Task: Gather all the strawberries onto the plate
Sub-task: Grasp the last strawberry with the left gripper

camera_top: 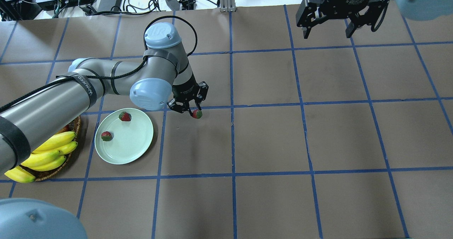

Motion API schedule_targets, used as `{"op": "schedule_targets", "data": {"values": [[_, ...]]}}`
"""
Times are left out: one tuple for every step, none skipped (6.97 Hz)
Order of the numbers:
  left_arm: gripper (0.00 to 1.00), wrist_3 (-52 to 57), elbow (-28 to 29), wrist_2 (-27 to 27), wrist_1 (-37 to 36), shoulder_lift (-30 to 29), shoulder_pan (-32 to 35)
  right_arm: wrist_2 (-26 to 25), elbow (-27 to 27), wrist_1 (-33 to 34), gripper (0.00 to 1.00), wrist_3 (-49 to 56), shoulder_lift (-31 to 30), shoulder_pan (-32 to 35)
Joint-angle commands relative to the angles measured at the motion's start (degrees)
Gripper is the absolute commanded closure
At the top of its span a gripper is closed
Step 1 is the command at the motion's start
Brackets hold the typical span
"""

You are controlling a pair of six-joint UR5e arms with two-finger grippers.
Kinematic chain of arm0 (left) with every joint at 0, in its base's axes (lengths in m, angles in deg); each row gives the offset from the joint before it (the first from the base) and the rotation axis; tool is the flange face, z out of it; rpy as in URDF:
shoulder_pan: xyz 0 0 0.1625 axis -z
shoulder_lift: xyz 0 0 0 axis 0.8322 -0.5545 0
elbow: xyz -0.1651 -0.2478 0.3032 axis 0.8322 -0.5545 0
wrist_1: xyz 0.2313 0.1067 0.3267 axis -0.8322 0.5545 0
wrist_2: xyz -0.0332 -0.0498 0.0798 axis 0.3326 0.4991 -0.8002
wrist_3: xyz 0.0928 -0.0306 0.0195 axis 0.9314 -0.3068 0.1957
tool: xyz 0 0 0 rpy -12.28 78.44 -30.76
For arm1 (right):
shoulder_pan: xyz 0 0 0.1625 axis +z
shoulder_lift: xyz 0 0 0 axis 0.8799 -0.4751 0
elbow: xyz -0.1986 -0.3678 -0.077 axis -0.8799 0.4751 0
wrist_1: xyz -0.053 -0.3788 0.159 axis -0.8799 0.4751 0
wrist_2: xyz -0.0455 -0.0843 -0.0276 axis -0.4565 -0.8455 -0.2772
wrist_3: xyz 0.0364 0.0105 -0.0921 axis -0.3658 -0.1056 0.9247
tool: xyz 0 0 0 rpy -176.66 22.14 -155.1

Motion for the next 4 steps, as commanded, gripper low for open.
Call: {"op": "schedule_targets", "data": {"values": [[1.00, 12.8, 0.5, -6.0, 8.5, 3.9, -4.5, -0.1, 0.1, 0.0, 0.00, 0.1, 0.1, -0.1], [1.00, 23.4, -0.7, -10.8, 12.7, 5.1, -7.8, 0.1, 0.1, 0.0, 0.00, 0.1, 0.0, 0.0], [1.00, 27.5, -2.1, -14.5, 13.0, 5.6, -11.2, 0.0, 0.1, 0.0, 0.00, 0.1, 0.1, 0.0], [1.00, 28.4, -3.8, -14.5, 13.0, 5.7, -13.3, 0.1, 0.1, 0.0, 0.00, 0.1, 0.0, 0.0]]}}
